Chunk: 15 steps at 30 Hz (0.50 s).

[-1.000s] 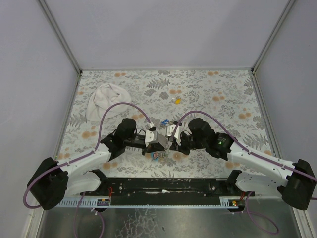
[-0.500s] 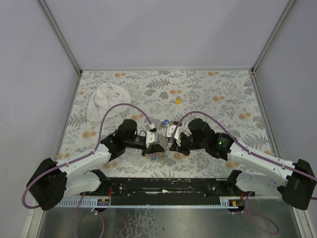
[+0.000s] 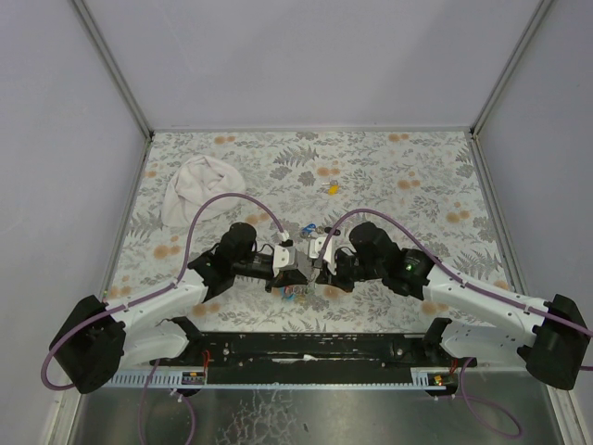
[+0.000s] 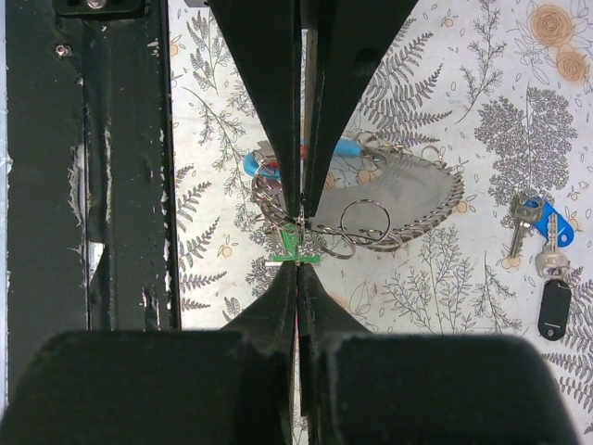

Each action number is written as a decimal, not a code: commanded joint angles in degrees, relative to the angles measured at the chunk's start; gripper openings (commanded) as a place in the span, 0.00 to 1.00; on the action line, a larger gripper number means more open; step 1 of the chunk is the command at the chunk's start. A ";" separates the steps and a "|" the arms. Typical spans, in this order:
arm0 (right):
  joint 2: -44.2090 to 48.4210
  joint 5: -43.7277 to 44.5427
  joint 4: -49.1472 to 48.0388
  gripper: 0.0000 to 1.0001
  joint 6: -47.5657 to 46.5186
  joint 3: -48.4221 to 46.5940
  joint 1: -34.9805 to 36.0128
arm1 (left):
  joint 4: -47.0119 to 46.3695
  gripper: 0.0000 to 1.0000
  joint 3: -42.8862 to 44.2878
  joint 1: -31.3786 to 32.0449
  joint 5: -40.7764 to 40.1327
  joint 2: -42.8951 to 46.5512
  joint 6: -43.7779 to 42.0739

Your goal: Put the keys on the keyring

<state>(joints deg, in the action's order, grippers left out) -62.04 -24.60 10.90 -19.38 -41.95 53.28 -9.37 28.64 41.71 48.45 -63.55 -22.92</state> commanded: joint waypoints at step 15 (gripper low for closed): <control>1.22 3.66 -1.31 0.00 -0.92 -2.08 1.57 | -2.77 0.00 1.79 0.34 0.79 0.59 0.15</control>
<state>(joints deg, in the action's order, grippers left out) -62.02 -22.17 10.92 -19.57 -41.95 54.28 -9.37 28.67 41.71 48.45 -63.55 -22.85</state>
